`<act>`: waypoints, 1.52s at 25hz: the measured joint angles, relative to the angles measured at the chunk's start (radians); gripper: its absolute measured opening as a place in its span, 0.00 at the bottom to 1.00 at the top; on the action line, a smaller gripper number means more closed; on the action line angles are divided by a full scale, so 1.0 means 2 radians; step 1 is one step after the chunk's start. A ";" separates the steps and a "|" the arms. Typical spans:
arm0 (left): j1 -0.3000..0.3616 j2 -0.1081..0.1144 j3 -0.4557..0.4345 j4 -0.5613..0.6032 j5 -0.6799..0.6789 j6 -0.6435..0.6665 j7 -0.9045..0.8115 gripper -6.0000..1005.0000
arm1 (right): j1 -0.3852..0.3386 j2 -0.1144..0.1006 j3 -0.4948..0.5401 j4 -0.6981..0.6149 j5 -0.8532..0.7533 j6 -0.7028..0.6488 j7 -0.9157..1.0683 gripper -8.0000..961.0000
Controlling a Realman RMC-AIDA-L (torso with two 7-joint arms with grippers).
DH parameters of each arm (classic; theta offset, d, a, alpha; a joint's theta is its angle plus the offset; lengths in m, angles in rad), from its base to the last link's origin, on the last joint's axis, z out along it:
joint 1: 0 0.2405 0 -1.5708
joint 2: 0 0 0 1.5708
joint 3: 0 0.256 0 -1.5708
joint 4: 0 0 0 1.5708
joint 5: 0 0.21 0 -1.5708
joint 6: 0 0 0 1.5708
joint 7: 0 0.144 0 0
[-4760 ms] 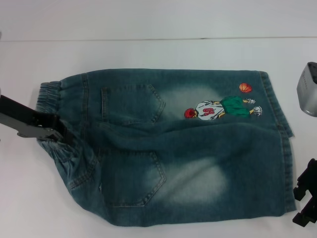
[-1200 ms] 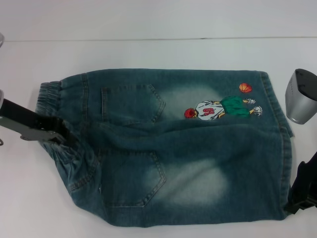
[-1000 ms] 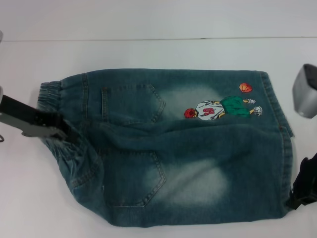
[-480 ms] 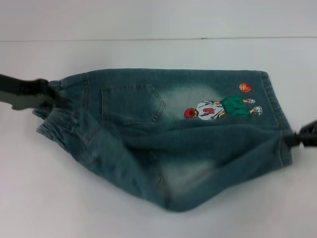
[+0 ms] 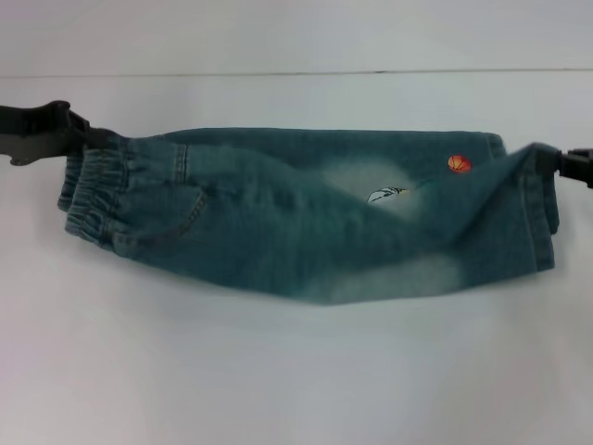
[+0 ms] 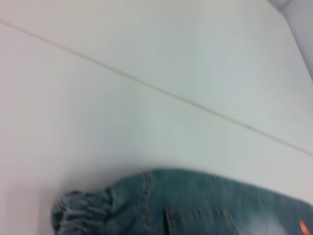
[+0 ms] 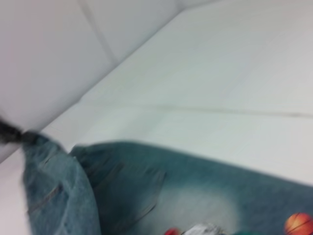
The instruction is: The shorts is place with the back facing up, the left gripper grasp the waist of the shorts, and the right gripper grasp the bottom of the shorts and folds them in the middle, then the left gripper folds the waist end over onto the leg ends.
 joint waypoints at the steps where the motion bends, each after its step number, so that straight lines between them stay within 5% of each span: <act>1: 0.002 -0.001 0.001 -0.001 -0.004 -0.008 0.001 0.11 | 0.000 0.004 -0.001 0.002 0.006 0.016 -0.002 0.01; 9: 0.025 -0.008 0.002 -0.005 -0.029 -0.063 0.004 0.12 | 0.022 0.042 -0.010 0.006 0.021 0.135 -0.015 0.01; 25: 0.034 -0.021 0.004 -0.031 -0.058 -0.119 0.065 0.14 | 0.052 0.054 -0.058 0.035 0.032 0.252 -0.016 0.03; 38: 0.037 -0.021 0.004 -0.056 -0.090 -0.142 0.124 0.17 | 0.057 0.080 -0.071 0.041 0.035 0.308 -0.039 0.05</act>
